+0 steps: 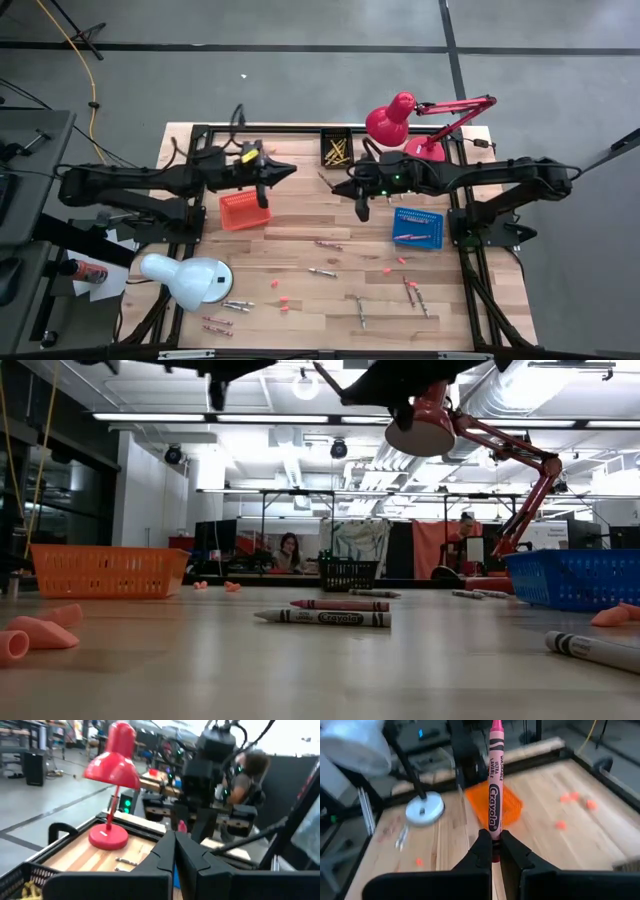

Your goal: Sort crayons

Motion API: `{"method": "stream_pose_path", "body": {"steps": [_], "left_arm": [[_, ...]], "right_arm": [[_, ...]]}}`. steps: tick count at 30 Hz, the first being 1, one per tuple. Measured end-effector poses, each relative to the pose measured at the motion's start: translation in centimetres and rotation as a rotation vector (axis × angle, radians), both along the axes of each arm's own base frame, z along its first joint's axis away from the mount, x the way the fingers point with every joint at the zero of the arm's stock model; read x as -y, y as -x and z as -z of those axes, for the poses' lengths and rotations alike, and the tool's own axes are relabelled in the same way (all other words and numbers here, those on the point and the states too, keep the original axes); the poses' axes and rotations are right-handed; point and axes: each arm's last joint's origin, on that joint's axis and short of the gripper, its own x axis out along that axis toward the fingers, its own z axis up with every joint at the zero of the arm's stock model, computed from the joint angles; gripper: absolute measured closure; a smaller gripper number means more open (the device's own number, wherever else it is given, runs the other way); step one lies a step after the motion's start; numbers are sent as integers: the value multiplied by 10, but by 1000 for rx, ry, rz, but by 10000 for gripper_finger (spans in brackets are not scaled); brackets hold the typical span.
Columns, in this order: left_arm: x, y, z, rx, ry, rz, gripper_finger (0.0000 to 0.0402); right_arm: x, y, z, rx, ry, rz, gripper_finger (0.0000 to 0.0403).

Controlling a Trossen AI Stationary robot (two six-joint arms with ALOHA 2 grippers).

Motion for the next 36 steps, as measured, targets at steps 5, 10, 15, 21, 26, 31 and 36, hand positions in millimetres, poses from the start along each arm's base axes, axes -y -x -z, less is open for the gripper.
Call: {"method": "stream_pose_path", "body": {"steps": [5, 10, 15, 21, 26, 31, 36], "left_arm": [[1, 20, 4, 44, 21, -57, 402], [-1, 25, 5, 38, 23, -119, 402], [-1, 22, 9, 14, 25, -126, 402], [-2, 18, 13, -8, 26, -128, 401], [-2, 17, 14, -11, 26, -128, 401], [-2, 17, 14, -11, 26, -128, 401], [-2, 17, 14, -11, 26, -128, 401]], "right_arm": [[-3, 24, 6, -205, -29, -7, 402], [-19, 58, 18, -513, -108, -41, 402], [-43, 97, 34, -924, -161, -58, 402], [-56, 122, 38, -1152, -81, 28, 402], [-55, 129, 55, -1222, -87, 61, 402], [-53, 141, 91, -1310, -85, 68, 402], [-53, 136, 110, -1216, -107, 53, 402]]}}
